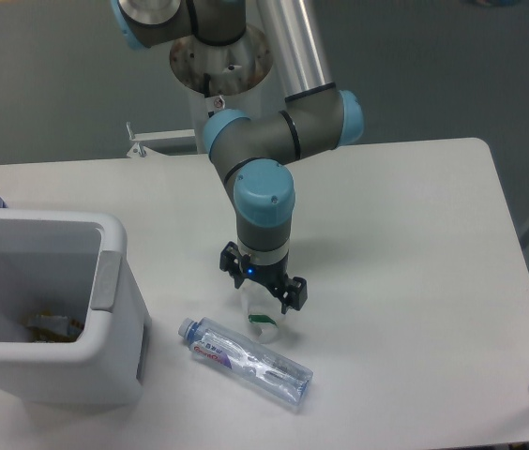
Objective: Place the trash in the trash can
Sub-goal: 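Lower the open gripper over the crumpled white plastic cup, then close the gripper on the crumpled white cup and lift it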
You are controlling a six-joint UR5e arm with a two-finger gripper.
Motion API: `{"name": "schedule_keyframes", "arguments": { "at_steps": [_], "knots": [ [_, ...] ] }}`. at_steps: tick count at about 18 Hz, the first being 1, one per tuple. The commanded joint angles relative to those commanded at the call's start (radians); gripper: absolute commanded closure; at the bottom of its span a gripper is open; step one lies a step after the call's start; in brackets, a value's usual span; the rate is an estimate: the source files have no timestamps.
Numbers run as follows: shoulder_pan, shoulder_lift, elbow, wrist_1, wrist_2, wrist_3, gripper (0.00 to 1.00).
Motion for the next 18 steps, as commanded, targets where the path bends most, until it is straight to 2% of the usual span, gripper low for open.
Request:
{"name": "schedule_keyframes", "arguments": {
  "at_steps": [1,4,8,10,15,18],
  "knots": [
    [-0.002,-0.002,0.0,0.0,0.0,0.0,0.26],
    [-0.011,-0.006,0.003,0.0,0.0,-0.003,0.42],
    [-0.011,-0.006,0.006,0.0,0.0,-0.005,0.77],
    [-0.011,-0.005,0.008,-0.002,-0.001,-0.005,0.99],
    [-0.006,0.005,0.018,-0.005,-0.012,0.008,1.0],
    [0.027,0.032,0.026,-0.02,-0.012,0.011,1.0]
  ]
}}
